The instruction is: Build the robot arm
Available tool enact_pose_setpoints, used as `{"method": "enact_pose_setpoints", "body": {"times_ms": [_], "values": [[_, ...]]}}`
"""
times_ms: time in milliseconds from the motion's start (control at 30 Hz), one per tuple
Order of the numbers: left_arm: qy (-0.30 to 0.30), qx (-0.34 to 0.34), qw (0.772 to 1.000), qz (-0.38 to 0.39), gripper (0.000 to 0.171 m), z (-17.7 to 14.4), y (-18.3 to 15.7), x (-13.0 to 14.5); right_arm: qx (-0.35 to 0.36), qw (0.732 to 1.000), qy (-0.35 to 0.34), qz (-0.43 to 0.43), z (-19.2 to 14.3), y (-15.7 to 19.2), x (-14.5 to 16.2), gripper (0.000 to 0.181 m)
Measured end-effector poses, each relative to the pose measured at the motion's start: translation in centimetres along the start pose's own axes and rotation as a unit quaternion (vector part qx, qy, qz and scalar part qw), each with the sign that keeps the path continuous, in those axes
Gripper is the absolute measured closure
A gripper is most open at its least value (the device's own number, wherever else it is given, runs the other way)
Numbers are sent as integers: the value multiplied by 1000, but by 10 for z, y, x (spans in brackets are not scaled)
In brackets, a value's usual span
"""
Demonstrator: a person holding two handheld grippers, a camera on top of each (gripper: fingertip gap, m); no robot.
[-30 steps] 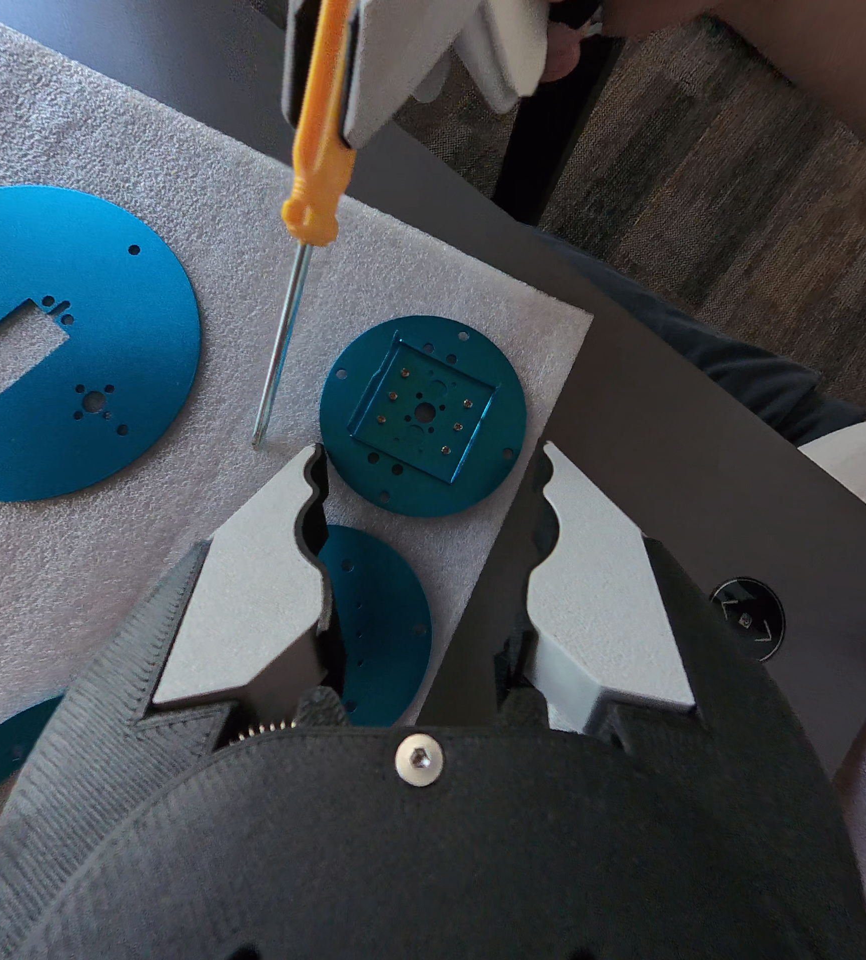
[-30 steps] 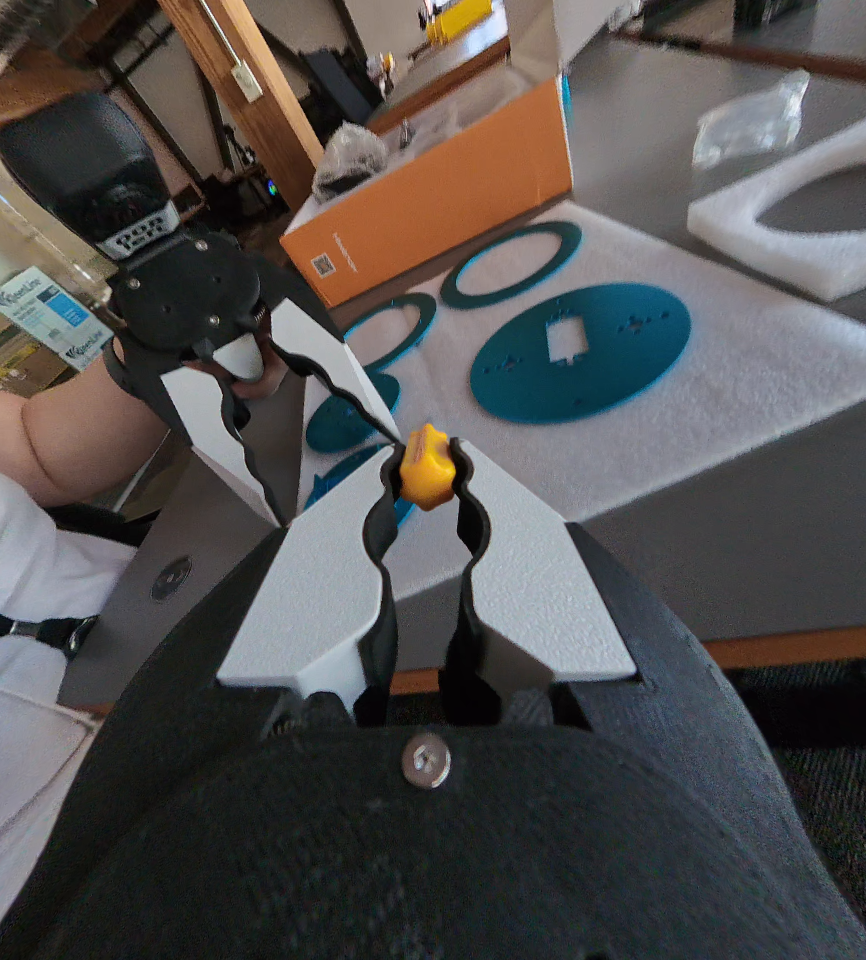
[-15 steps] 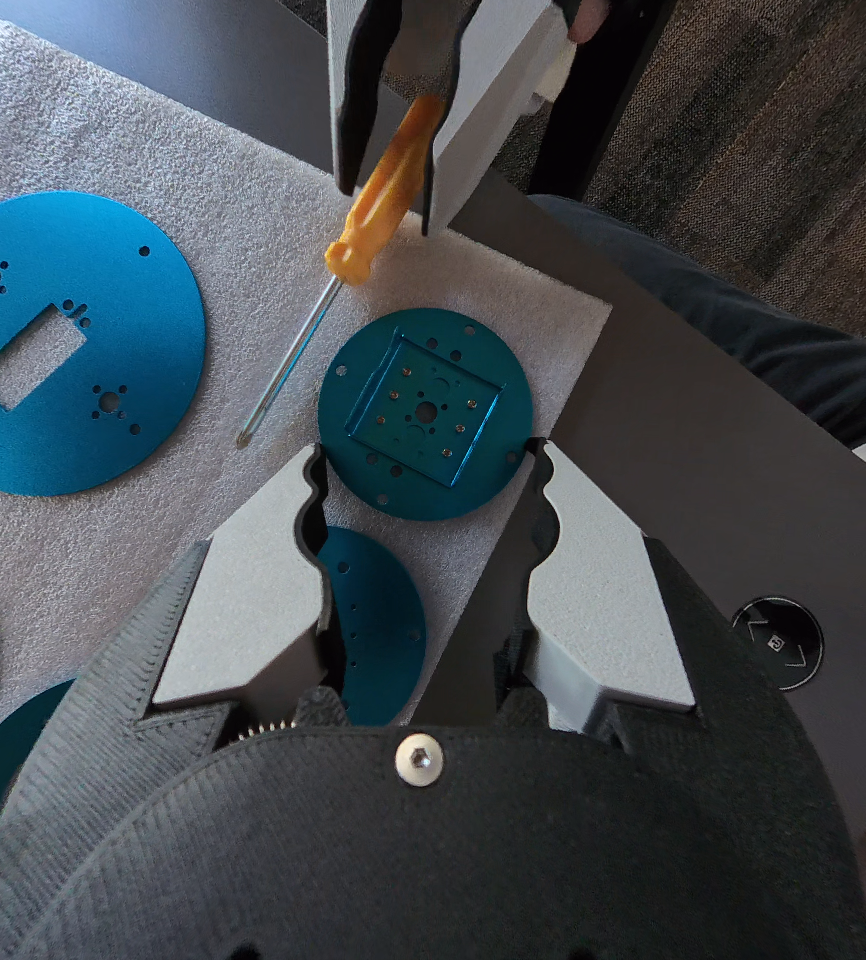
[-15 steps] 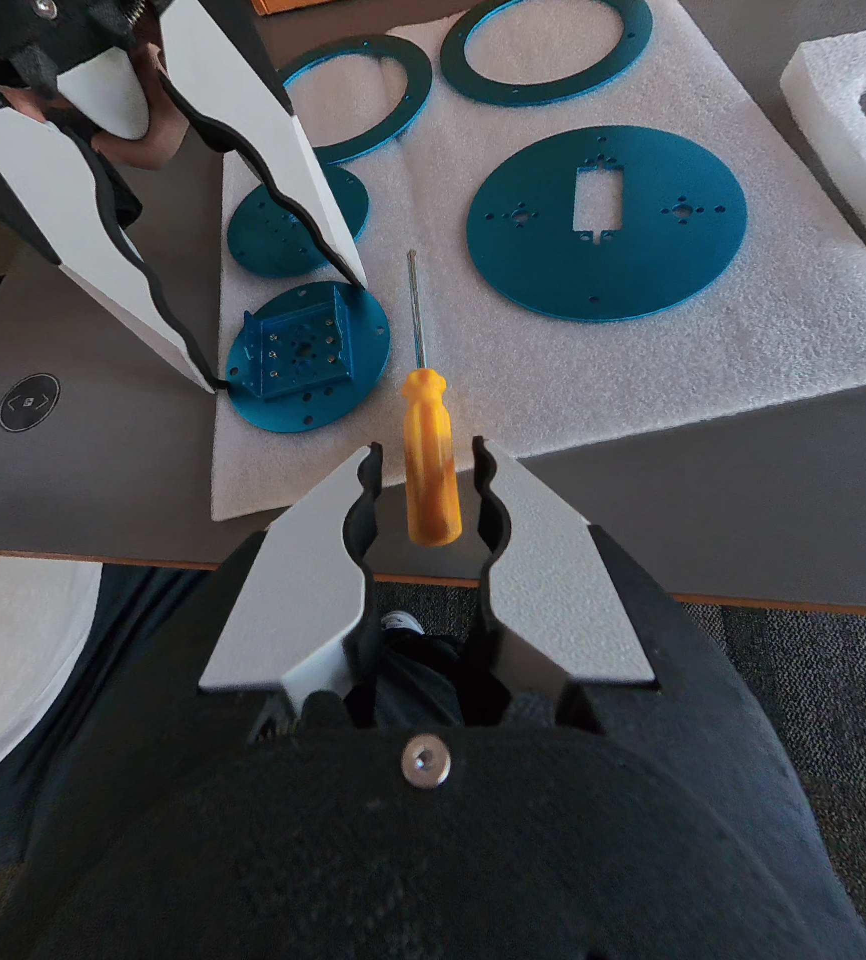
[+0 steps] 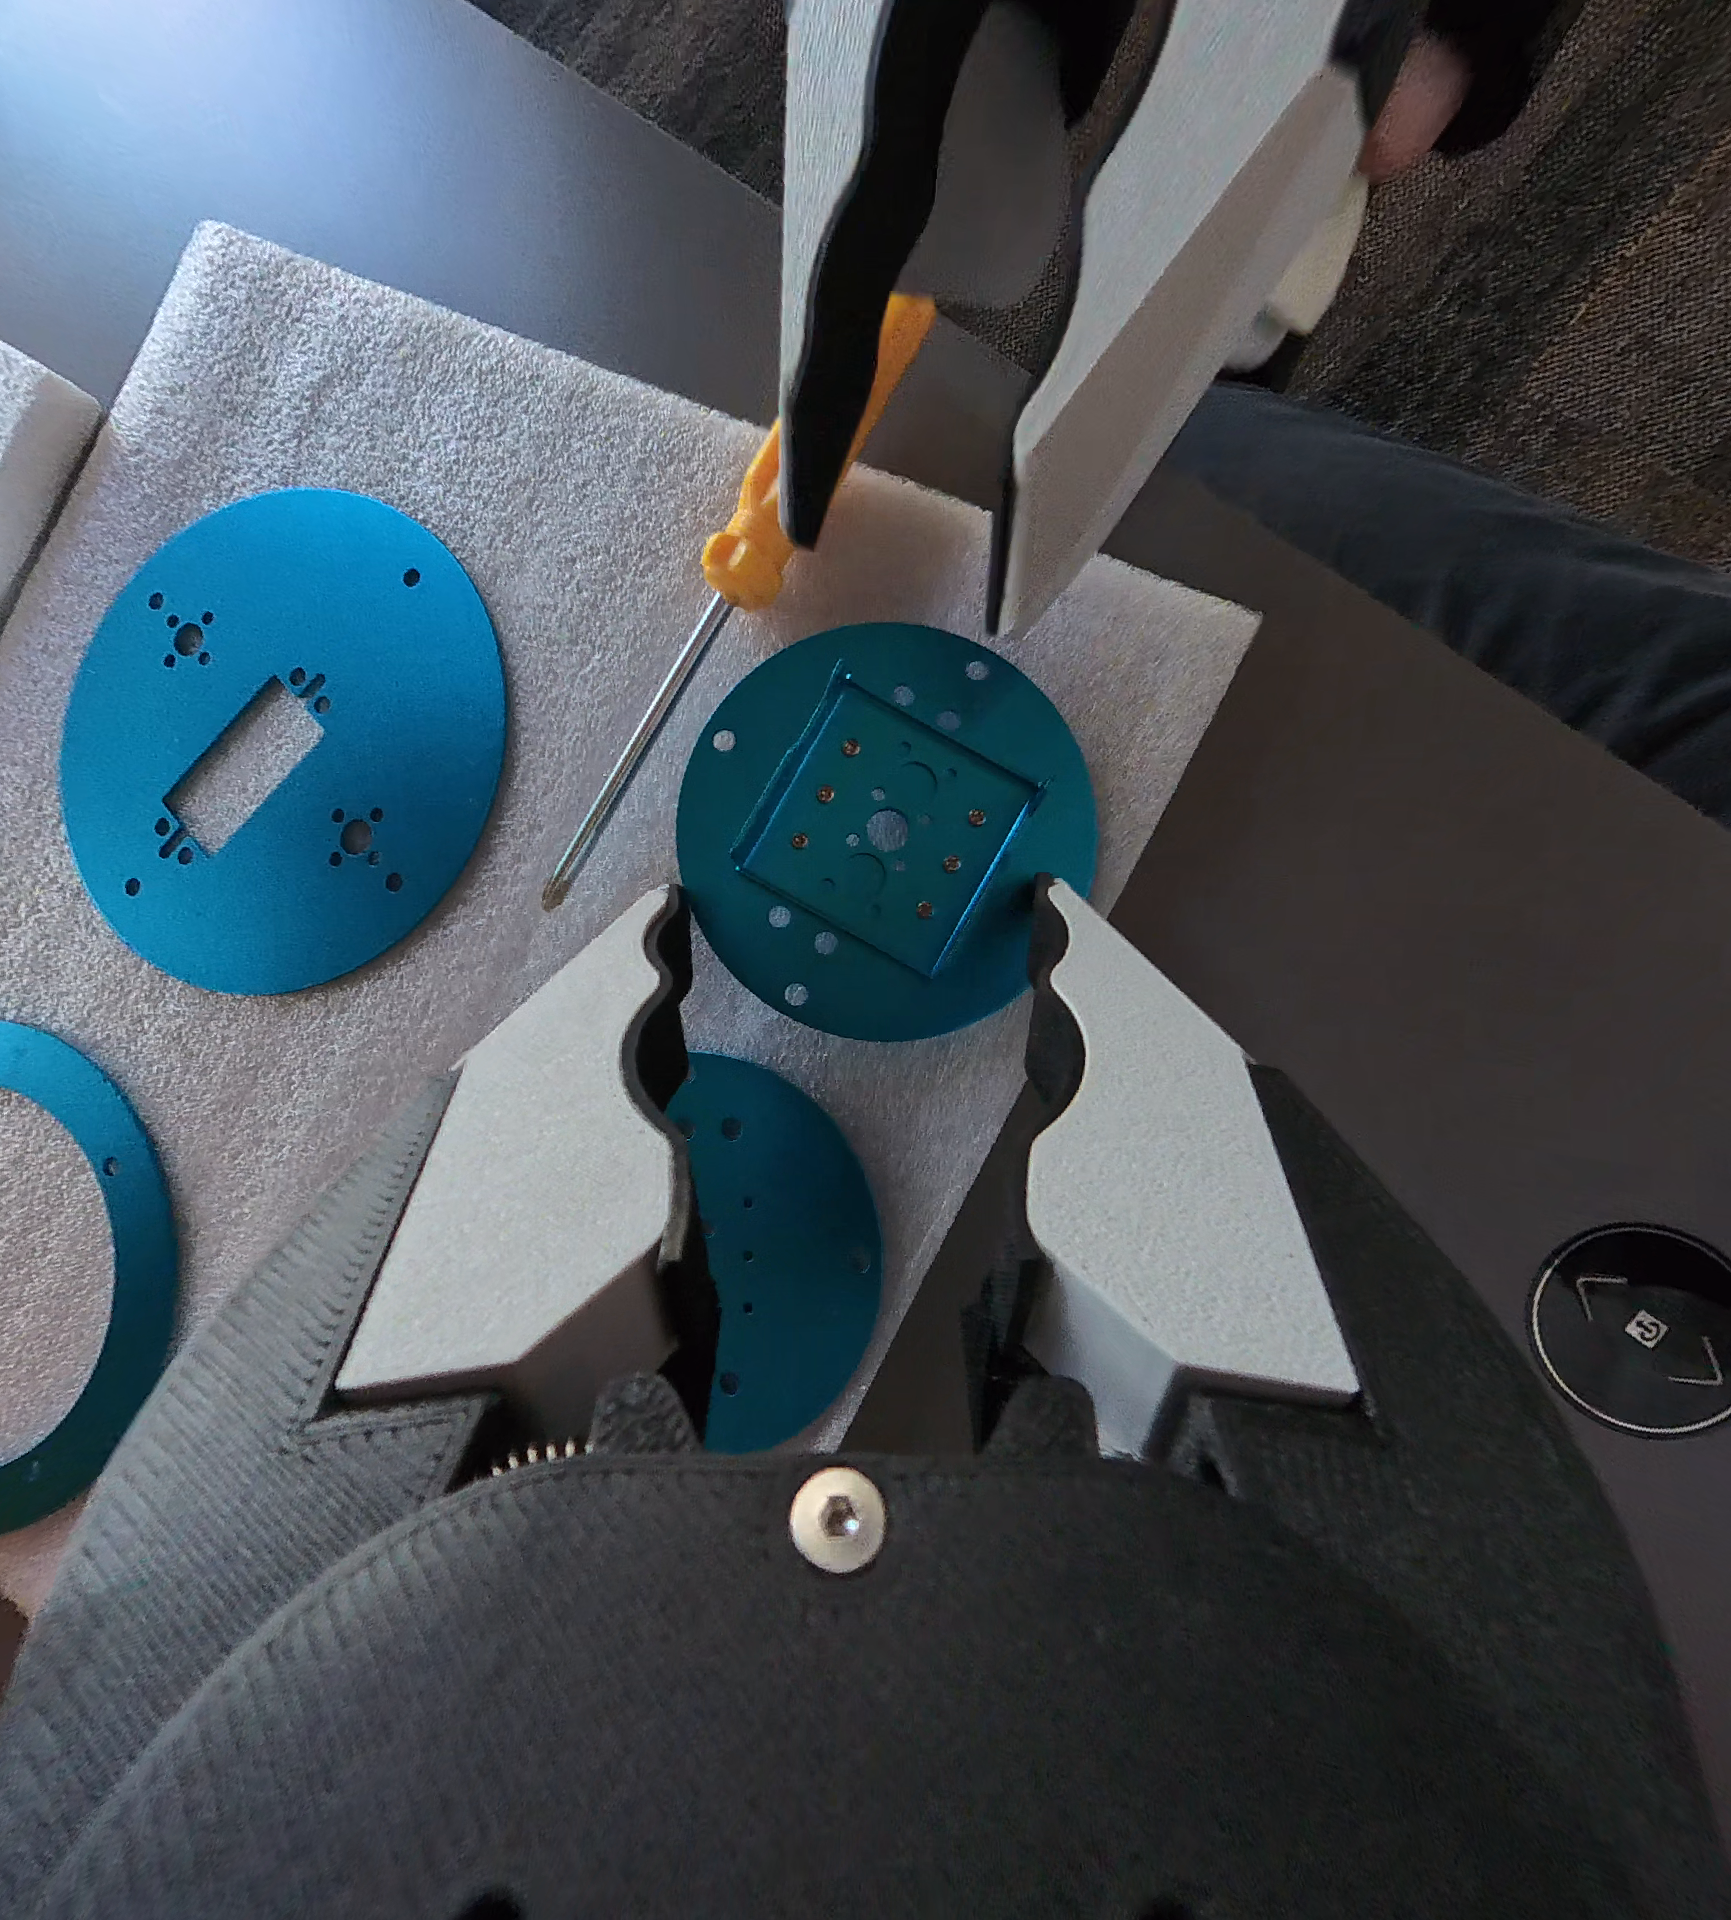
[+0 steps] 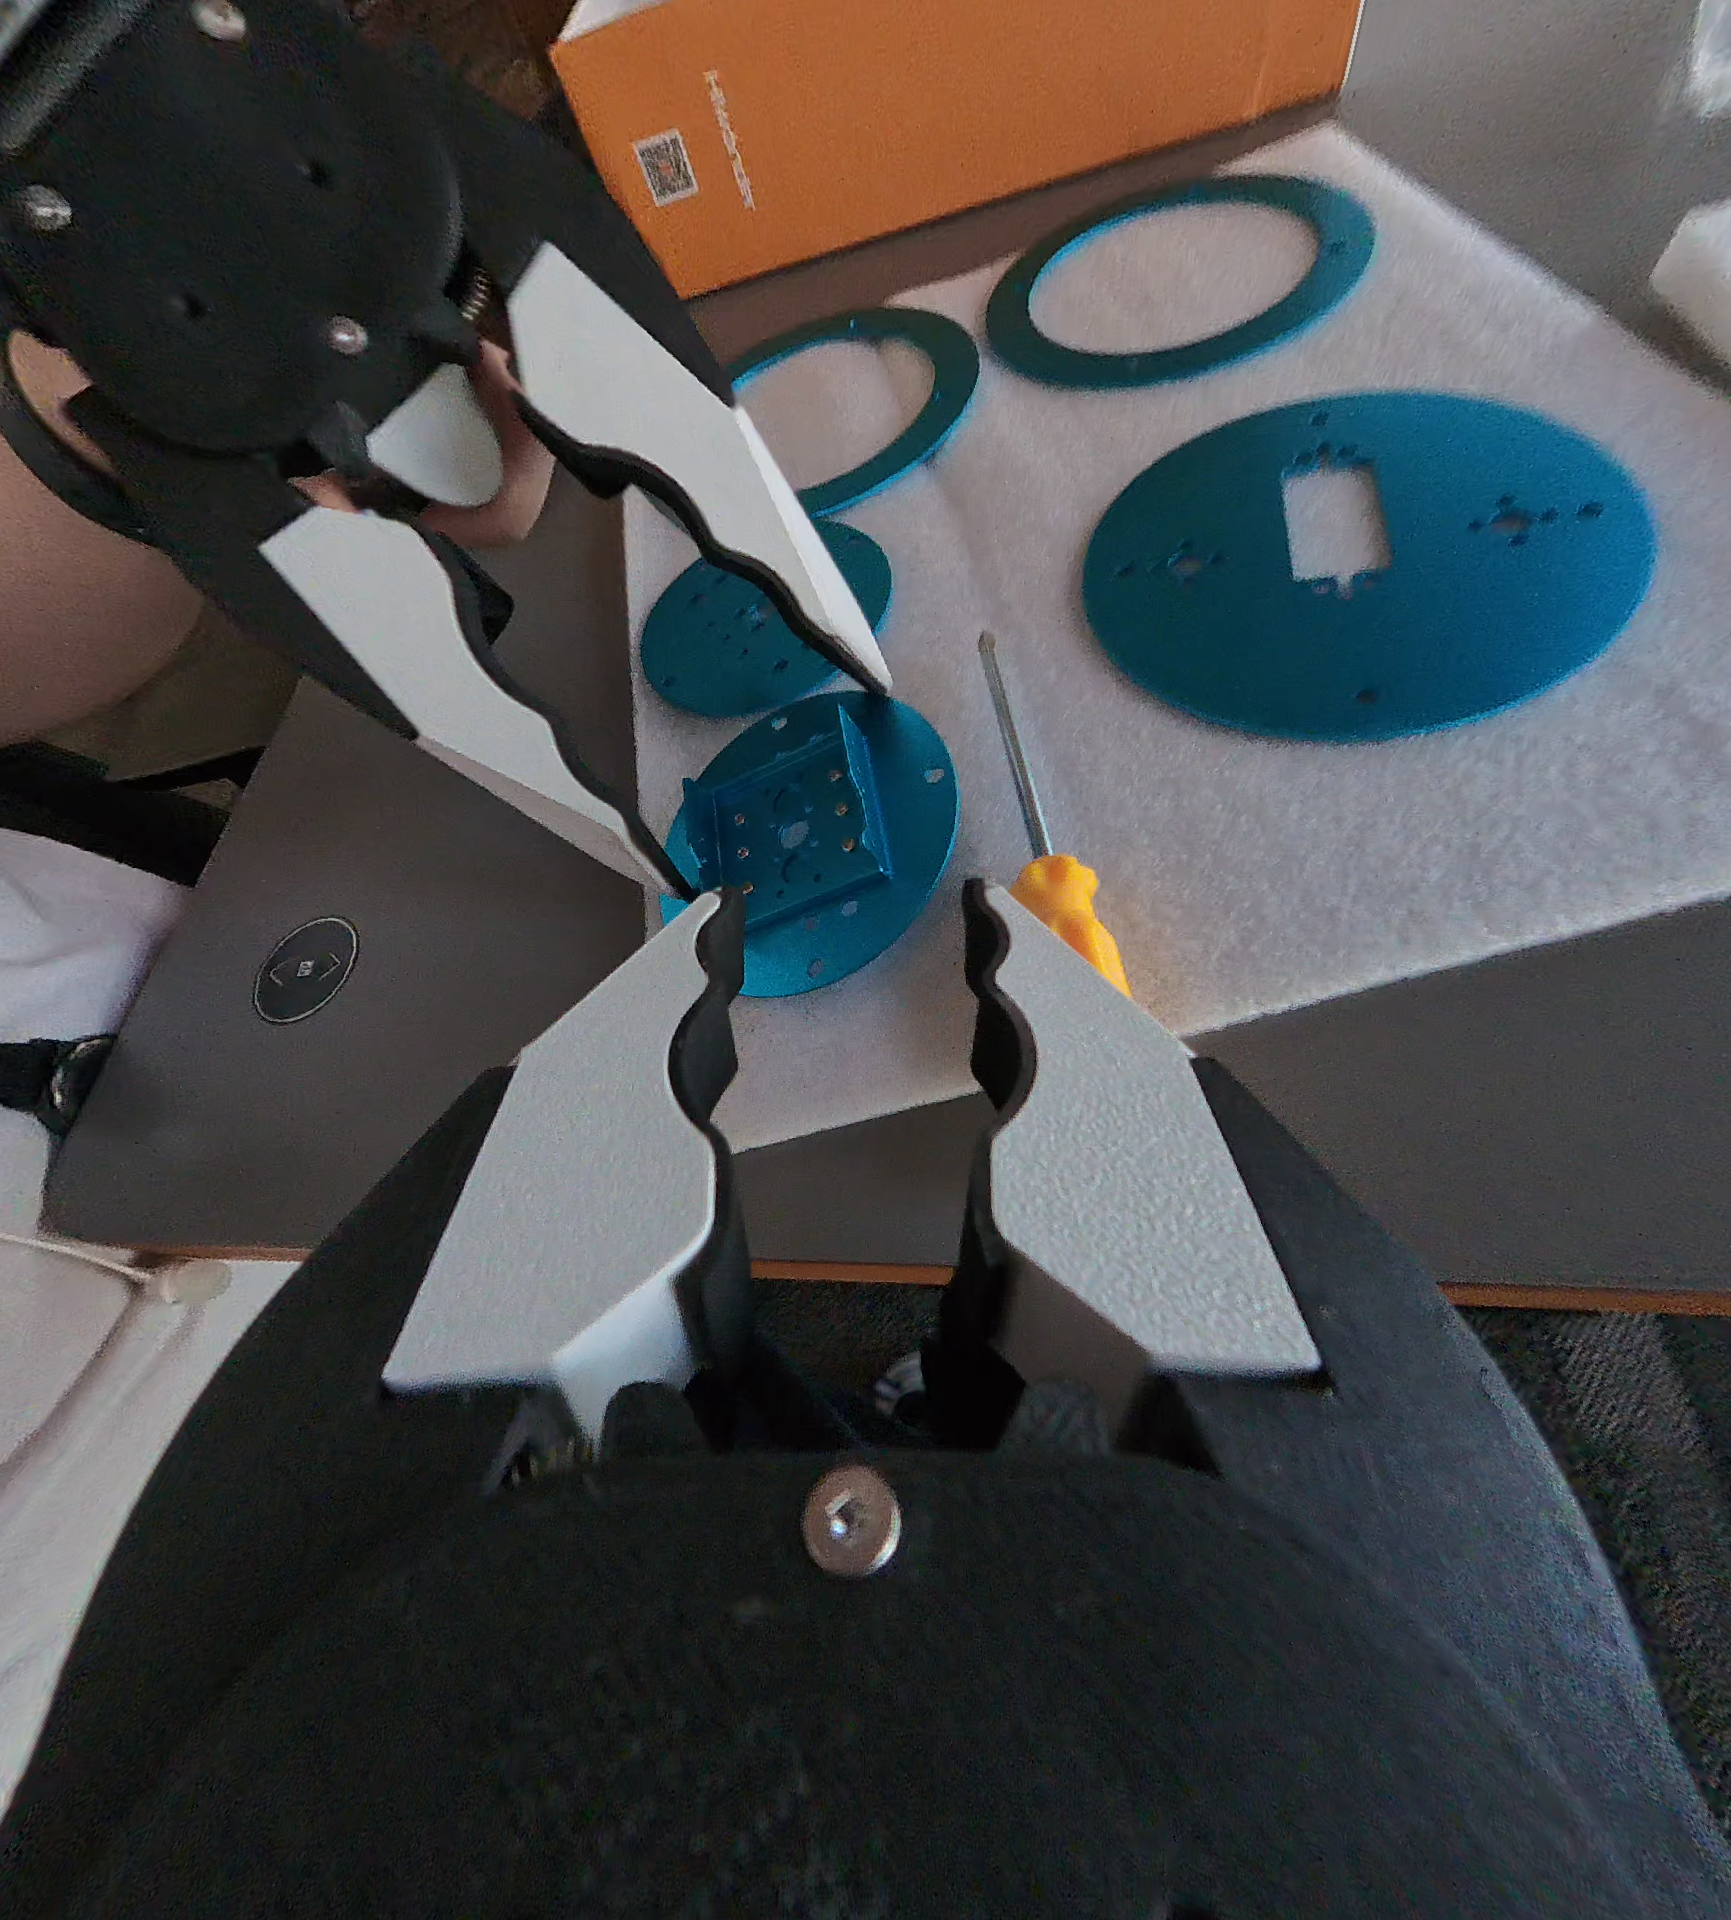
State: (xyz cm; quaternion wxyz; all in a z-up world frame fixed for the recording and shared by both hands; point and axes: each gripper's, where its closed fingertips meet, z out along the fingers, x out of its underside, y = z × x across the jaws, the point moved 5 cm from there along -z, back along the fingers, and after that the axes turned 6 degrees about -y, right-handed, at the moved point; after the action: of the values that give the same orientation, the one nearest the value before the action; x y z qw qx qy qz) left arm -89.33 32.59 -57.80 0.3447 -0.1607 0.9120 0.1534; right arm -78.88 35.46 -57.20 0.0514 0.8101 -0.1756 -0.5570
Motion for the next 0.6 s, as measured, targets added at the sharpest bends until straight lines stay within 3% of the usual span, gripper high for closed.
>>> {"method": "enact_pose_setpoints", "body": {"times_ms": [133,233,367,467,600], "values": [[-16,-6,1000,18,124,0,-6,-1,14,999,14,41,12,-6,0,142],[-34,-34,998,27,121,0,-6,-1,9,997,31,71,12,-7,-1,148],[-36,-34,999,9,106,-1,-1,2,17,997,47,60,8,-3,3,144],[-24,9,1000,-8,88,0,5,5,21,997,57,50,5,3,7,136],[-1,88,995,-51,81,10,10,6,30,995,68,62,7,3,13,135]]}}
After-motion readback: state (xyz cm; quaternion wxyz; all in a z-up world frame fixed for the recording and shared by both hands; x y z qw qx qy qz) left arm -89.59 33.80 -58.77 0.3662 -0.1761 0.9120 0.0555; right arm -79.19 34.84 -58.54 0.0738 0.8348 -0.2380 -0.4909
